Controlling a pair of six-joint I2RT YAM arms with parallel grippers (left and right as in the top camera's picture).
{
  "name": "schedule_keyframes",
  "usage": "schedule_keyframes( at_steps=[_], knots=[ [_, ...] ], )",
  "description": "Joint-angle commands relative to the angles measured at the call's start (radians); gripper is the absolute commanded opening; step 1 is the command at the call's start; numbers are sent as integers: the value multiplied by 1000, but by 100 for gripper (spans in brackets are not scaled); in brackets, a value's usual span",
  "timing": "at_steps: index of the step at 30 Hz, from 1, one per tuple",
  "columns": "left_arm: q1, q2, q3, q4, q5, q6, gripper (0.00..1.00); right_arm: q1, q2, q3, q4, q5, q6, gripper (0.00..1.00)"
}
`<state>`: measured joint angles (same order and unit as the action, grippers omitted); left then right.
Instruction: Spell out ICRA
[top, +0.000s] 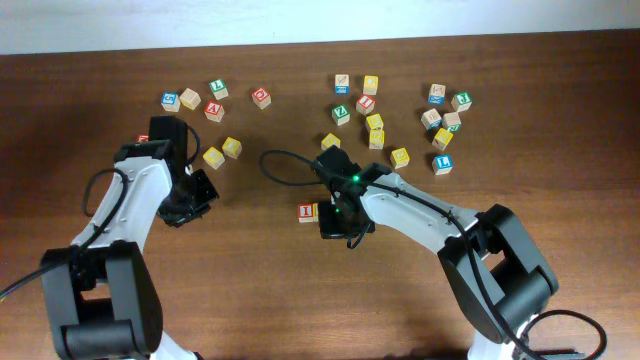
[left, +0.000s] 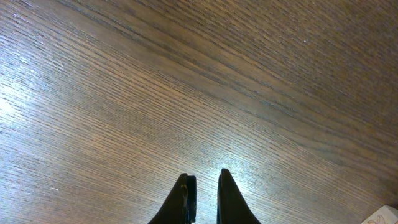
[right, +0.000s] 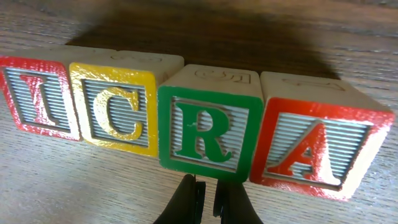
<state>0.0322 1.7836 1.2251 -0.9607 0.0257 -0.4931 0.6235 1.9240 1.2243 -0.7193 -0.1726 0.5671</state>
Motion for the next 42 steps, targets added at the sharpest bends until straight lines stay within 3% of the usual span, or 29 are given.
schedule_keyframes(
  at_steps=[1, 42],
  knots=[
    [3, -16, 8, 2, -4, 4, 7, 5, 14, -9, 8, 28, -13, 4],
    [3, -16, 8, 4, -3, 5, 8, 5, 14, -9, 35, 24, -12, 4]
  ],
)
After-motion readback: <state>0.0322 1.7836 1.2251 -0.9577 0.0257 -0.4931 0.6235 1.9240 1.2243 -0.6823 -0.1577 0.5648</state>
